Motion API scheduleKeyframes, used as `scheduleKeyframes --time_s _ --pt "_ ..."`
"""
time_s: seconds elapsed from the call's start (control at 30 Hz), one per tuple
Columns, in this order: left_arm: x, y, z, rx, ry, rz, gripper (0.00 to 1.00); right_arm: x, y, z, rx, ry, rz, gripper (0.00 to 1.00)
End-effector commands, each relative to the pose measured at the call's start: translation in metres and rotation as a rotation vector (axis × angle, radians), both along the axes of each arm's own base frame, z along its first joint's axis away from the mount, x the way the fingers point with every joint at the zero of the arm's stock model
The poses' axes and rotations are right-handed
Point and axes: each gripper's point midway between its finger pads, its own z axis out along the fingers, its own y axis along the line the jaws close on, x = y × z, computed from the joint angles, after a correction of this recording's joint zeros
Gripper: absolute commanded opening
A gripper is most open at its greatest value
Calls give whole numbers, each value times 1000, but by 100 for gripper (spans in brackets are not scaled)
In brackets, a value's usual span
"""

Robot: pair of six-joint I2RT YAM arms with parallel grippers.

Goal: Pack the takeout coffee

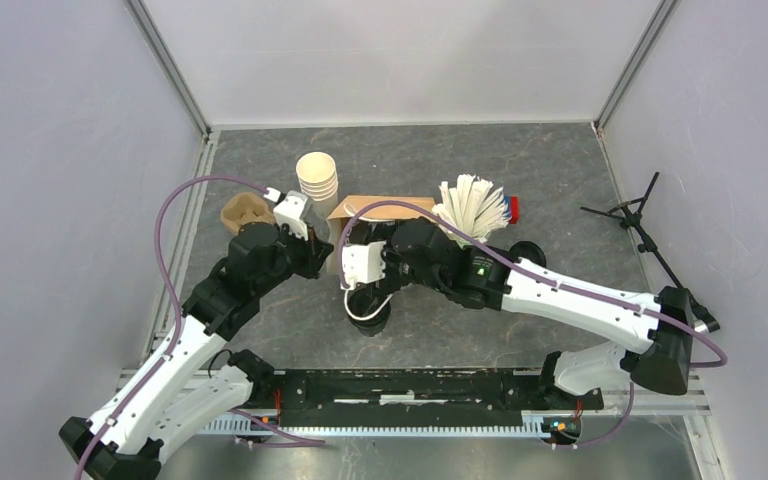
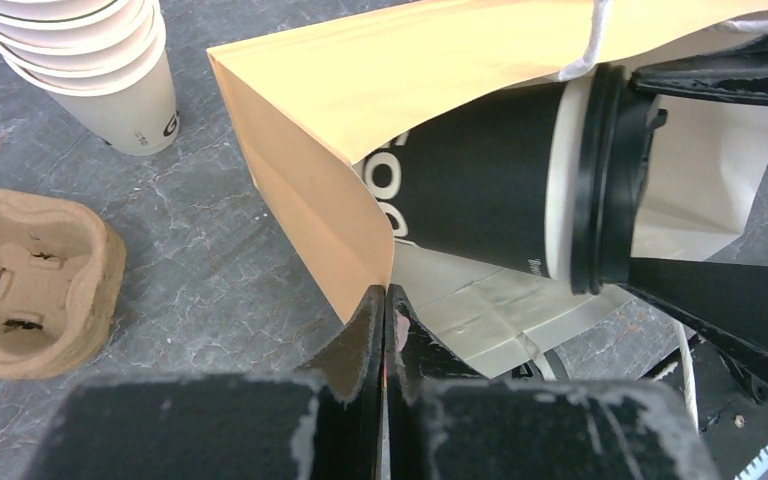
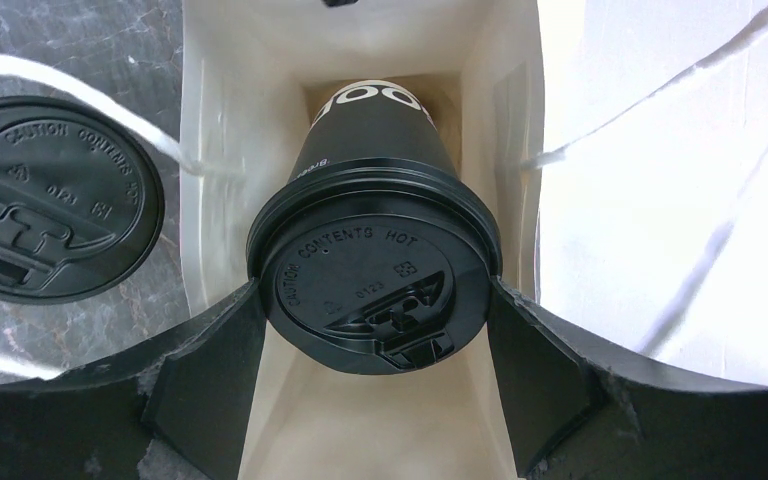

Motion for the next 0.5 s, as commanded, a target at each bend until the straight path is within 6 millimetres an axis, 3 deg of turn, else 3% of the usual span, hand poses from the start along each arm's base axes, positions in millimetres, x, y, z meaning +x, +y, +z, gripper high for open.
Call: scheduleKeyframes --time_s 0.0,0.13,0.47 --pt "2 -7 13 -26 -60 -41 2 11 18 28 91 -68 -20 76" --pt "1 -6 12 -22 -61 -43 2 19 22 25 88 -106 -40 76" --pt "1 -9 11 -35 -54 -49 2 32 27 -8 51 -137 -64 76"
